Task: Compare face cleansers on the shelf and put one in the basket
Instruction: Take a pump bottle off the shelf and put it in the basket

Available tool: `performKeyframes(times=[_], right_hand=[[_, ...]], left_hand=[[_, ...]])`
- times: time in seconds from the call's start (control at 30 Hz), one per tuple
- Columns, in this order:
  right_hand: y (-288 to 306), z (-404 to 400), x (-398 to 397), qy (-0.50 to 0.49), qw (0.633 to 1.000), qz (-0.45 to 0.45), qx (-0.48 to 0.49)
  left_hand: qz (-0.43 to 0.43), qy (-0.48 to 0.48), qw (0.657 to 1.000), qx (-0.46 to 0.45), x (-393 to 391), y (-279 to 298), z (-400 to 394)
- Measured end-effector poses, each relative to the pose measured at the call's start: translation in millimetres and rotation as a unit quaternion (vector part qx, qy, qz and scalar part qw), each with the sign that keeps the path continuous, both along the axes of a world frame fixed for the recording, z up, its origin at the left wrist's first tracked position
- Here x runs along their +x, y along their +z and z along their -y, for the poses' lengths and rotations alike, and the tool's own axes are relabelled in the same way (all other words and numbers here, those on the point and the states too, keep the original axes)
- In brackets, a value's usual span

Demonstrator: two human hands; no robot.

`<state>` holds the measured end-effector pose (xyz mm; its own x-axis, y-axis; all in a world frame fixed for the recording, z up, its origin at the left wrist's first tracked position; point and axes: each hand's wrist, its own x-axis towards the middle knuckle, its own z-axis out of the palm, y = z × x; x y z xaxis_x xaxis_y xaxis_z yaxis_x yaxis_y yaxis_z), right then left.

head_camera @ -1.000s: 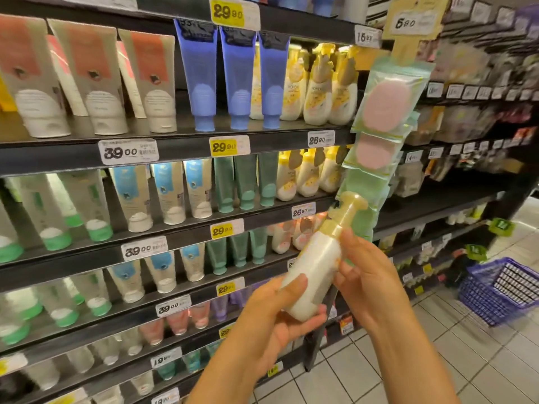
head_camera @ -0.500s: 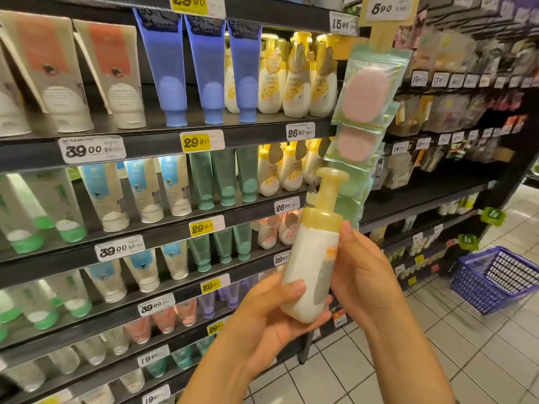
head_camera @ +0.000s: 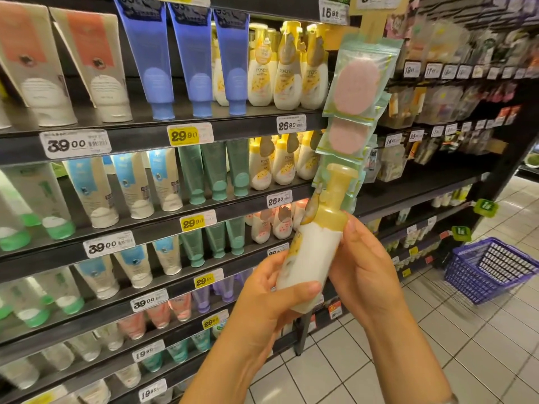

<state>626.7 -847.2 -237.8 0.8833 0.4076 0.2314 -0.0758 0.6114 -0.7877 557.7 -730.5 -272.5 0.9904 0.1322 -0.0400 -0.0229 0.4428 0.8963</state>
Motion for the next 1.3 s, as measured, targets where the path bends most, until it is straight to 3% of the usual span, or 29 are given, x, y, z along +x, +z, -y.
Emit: performKeyframes(times=[0.2, 0.6, 0.93, 1.3], right_hand=[[-8.9, 6.3, -2.7, -0.020, 0.999, -0.041, -0.013], [-32.8, 44.1, -9.5, -0.050, 0.994, -0.102, -0.003], [-39.5, 135.0, 10.1, -0.133, 0.983, -0.101, -0.070], [-61.7, 221.7, 76.7, -0.216, 0.962, -0.156, -0.060]], left_hand=[[-0.019, 0.024, 0.997, 0.070, -4.4, 0.1, 7.9], [-0.056, 0.005, 0.995, 0.088, 0.8, -18.6, 49.1], [-0.088, -0.074, 0.992, 0.057, 34.1, -30.1, 132.3], [-0.136, -0.157, 0.977, 0.057, 118.8, -47.1, 213.1]])
